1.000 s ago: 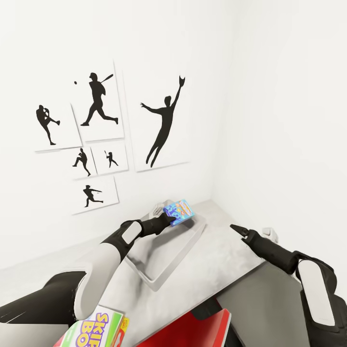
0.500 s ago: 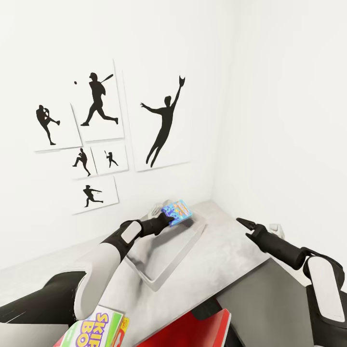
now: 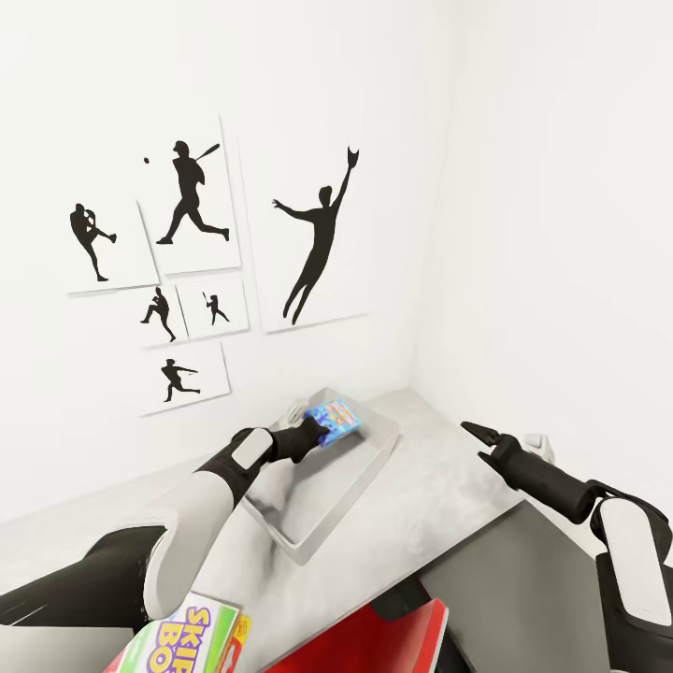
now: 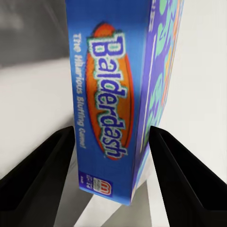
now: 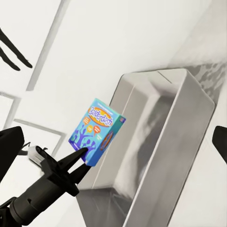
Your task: Put all the toys in the child's room - the three board games (two on the bed and one on the table), the two jigsaw puzzles on the table, and the tennis ball on the table - inside the toy box on the table in the child's room.
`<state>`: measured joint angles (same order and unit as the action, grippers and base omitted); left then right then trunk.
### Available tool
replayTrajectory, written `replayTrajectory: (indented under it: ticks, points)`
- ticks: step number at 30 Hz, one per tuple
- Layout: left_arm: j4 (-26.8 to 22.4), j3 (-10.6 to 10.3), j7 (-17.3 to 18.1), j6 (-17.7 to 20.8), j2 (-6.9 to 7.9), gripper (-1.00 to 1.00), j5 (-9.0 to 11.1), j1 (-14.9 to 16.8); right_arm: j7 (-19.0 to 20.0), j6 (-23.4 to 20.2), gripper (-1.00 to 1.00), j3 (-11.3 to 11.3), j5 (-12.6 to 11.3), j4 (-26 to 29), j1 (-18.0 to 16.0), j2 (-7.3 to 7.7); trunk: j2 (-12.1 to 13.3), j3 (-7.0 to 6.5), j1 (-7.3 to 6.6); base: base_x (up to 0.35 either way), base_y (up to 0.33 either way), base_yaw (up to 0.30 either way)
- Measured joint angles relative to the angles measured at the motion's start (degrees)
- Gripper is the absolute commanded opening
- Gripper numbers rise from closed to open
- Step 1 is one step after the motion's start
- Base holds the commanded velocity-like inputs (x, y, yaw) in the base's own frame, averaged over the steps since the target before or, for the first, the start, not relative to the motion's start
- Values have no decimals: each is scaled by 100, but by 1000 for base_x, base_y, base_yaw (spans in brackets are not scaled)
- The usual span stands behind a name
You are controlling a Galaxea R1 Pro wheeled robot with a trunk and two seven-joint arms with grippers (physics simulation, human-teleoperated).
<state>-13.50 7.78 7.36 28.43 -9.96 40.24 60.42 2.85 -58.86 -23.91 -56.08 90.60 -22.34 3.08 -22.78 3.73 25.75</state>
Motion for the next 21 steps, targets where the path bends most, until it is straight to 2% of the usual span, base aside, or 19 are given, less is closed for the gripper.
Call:
replayTrajectory:
  ticks: [21]
  points:
    - [-56,-3,-51,-7,0,-100,14,0,-6,1,100,14,2,-7,33,-18,0,152,0,0,0,0]
